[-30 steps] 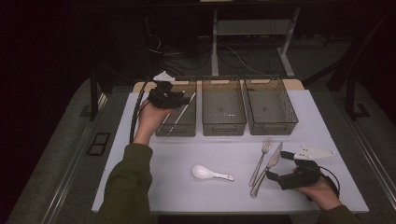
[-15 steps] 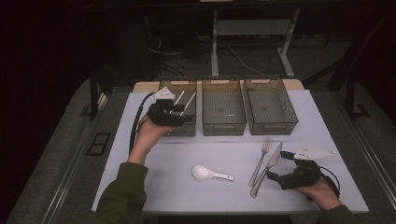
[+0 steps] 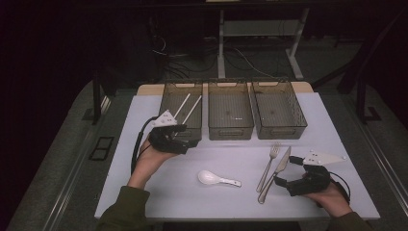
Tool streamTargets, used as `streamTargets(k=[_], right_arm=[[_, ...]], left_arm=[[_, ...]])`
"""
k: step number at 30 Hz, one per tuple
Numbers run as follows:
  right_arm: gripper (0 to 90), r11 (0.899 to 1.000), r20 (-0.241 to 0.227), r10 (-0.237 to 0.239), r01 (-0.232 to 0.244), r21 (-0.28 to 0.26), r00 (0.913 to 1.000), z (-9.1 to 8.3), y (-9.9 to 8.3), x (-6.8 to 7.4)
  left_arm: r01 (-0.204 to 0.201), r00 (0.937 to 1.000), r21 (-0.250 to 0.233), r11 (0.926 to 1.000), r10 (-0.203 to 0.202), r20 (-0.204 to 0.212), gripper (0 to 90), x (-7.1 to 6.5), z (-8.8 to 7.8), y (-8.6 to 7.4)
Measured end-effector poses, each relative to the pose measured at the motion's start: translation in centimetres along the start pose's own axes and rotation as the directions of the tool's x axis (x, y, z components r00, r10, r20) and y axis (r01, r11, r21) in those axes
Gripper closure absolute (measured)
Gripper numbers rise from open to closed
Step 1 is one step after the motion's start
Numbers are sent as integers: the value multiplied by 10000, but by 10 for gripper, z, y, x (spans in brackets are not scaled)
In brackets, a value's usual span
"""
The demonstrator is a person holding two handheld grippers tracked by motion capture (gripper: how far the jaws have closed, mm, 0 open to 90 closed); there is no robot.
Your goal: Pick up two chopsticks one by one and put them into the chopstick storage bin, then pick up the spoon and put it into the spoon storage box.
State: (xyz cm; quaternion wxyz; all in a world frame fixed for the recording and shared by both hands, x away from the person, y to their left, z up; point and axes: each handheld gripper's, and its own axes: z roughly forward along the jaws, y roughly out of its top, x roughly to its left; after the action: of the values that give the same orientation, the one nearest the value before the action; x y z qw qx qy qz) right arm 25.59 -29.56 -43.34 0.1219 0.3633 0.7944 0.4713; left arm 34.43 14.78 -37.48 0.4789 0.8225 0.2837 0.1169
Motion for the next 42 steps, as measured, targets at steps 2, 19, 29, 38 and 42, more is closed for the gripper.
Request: streamTargets(k=[2, 19, 29, 38, 42], right_arm=[[8, 10000, 1, -31, 31, -10, 10000, 0, 0, 0], [8, 10000, -32, -72, 72, -17, 10000, 0, 0, 1], [8, 9999, -53, -111, 111, 11, 9999, 0, 0, 2], [8, 9999, -51, -151, 151, 20, 9999, 0, 0, 3], [8, 9999, -27, -97, 97, 41, 9999, 0, 0, 2]], left_arm=[[-75, 10000, -164, 9998, 74, -57, 208, -3, -3, -5], [-156, 9997, -435, 9989, 164, 197, 149, -25, -12, -36], [-62, 9986, -446, 9990, 85, 519, 147, -35, -15, -55], [-296, 9956, 101, 9995, 285, 895, 185, -44, -4, -63], [-265, 9940, 302, 9992, 232, 1070, 215, -45, 2, -64]])
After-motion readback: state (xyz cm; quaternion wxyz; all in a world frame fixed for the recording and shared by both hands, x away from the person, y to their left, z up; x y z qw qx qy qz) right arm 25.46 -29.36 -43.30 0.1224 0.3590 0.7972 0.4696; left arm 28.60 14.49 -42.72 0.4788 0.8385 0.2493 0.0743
